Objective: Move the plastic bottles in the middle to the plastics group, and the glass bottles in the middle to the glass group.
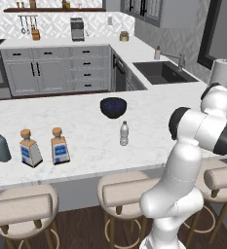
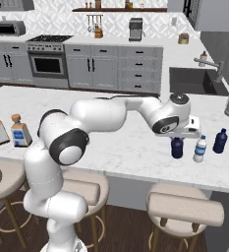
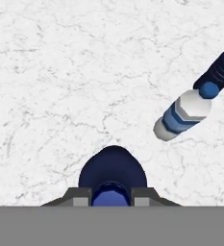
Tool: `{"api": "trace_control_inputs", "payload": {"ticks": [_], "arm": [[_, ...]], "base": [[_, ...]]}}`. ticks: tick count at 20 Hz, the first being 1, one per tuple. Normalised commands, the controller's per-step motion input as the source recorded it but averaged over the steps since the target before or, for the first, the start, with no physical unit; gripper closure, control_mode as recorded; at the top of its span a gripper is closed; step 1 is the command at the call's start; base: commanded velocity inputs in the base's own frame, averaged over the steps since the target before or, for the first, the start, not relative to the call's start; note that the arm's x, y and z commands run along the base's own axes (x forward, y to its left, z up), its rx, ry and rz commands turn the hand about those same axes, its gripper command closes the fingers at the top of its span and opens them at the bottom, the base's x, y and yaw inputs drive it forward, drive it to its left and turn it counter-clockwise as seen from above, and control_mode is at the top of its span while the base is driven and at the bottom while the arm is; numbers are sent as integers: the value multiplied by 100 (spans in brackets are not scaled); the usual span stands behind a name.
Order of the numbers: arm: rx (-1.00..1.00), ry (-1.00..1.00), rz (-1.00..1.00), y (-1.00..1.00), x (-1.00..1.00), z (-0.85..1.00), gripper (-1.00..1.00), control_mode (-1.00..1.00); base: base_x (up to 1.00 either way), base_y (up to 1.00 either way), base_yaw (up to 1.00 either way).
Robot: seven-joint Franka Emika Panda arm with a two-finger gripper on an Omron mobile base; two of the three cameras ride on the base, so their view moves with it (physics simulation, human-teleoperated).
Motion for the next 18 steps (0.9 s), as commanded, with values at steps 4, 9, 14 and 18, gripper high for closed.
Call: {"api": "trace_control_inputs", "payload": {"ticks": [4, 9, 14, 18], "arm": [[3, 5, 0, -6, 0, 0, 100, -100], [1, 7, 0, -1, 0, -7, 100, -100], [0, 1, 0, 0, 3, -20, 100, -100], [0, 0, 0, -4, 15, -4, 100, -100]], "base": [[0, 0, 0], [0, 0, 0], [0, 0, 0], [0, 0, 0]]}}
